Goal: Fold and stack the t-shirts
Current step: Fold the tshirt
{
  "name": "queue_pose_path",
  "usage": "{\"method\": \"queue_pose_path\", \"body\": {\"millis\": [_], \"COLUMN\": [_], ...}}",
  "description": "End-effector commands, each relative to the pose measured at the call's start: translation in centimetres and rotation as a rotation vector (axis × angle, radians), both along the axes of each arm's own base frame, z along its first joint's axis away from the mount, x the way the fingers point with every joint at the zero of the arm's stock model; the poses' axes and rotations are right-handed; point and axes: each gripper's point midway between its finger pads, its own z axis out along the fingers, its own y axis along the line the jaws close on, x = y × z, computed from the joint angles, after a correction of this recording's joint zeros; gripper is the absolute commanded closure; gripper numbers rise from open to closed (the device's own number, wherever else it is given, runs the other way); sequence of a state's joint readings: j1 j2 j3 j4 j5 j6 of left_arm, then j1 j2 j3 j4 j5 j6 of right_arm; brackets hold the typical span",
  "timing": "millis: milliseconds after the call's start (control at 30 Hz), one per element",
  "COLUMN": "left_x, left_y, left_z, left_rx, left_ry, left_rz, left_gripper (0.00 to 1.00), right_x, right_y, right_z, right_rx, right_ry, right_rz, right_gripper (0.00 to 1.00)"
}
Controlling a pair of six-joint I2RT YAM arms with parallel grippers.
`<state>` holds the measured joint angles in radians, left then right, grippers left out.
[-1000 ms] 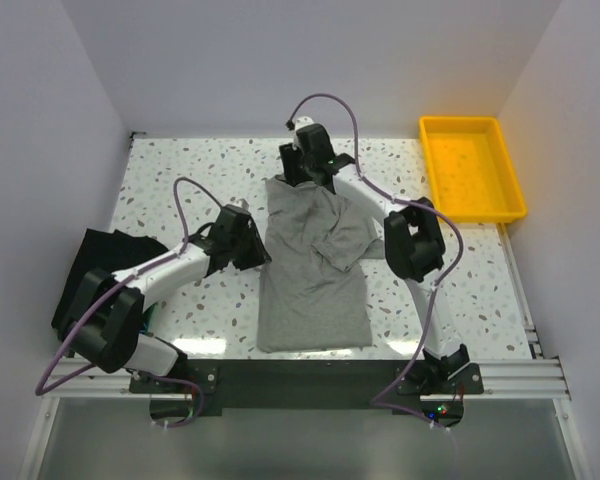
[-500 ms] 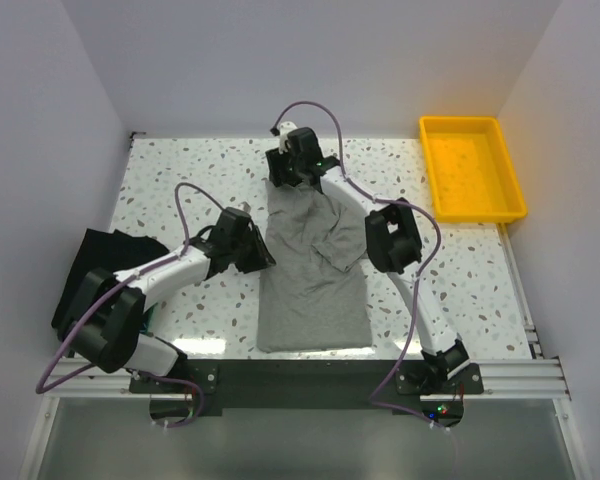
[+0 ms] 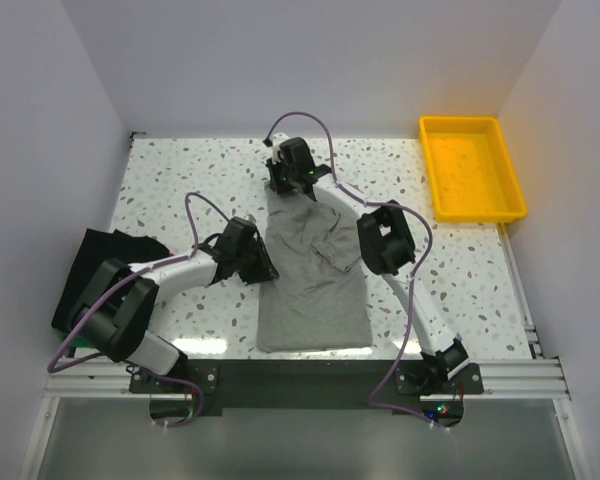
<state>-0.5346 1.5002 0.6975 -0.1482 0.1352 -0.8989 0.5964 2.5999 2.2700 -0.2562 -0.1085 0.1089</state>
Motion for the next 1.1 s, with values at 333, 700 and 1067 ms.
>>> {"method": "queue_pose_path", "body": {"millis": [333,700,1067], "left_x": [-1.5,-1.4,2.2], "left_y": [0.1,0.0,-1.3], "left_z": [-2.4,-2.3,3.0], "left_rx": [0.012,0.010,0.005], "left_ry": [0.050,0.040,-0.093], "left_rz": [-0.001,-0.008,-0.049], "left_gripper": [0.66,0.66,0.63], "right_x": [5.2,5.6,2.9], "right_y": [-0.9,-1.3,-7.3], "right_z": [9.0,9.8,15.5], "right_rx": [0.144,0.142,0.136], "right_ry": [-0.256,-0.272,-0.201], "right_rz": [-0.201,-0.217,-0.303], "right_gripper": [1.00,0.98,0.39]}}
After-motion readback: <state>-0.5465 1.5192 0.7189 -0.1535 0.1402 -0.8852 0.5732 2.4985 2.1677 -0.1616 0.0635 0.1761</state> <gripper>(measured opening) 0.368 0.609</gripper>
